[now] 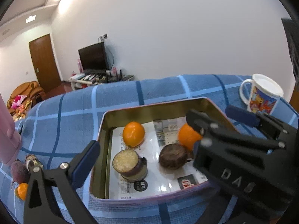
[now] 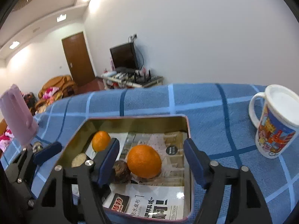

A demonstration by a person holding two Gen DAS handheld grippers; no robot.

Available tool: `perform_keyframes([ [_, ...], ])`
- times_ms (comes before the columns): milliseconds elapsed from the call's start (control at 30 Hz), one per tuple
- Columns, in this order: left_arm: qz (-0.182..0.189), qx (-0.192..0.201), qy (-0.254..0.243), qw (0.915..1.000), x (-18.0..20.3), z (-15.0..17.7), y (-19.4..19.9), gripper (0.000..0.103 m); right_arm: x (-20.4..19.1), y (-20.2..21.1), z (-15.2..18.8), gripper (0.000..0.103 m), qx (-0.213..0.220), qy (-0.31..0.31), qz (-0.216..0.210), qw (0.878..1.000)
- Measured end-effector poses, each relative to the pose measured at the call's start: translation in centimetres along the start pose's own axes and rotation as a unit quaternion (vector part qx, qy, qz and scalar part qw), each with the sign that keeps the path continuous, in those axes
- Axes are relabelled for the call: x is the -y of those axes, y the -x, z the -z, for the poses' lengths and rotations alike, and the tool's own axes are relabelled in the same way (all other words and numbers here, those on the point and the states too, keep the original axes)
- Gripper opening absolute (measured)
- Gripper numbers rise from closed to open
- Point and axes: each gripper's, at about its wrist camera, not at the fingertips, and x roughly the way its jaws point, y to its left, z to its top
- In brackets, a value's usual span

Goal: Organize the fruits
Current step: 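Release the brown root and orange into the pink tin with both tools, then move both open tools back toward the produce cluster beside the kettle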

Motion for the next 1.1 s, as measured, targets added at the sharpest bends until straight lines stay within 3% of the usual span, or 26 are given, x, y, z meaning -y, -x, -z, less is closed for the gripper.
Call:
perform_keyframes([
  [200,-0.003,0.019,-0.003,0.9998,-0.1,-0.1,1.1,0.103,1.6,3.0,-0.8,0.084,0.082,-0.045,0.031,0.995],
  [533,-0.026,0.026,0.005,0.9993,-1.3,0.0,1.3,0.103,2.7,2.9,-0.7,0.084,0.077,-0.073,0.061,0.992],
  [933,-0.110,0.037,0.028,0.9929,-4.2,1.0,2.1,0.103,0.7,4.2,0.4,0.084,0.115,-0.025,0.087,0.989],
  [1100,-0.099,0.035,0.037,0.9937,-5.5,1.4,2.1,0.103,0.1,4.7,0.7,0.084,0.124,-0.021,0.103,0.987],
])
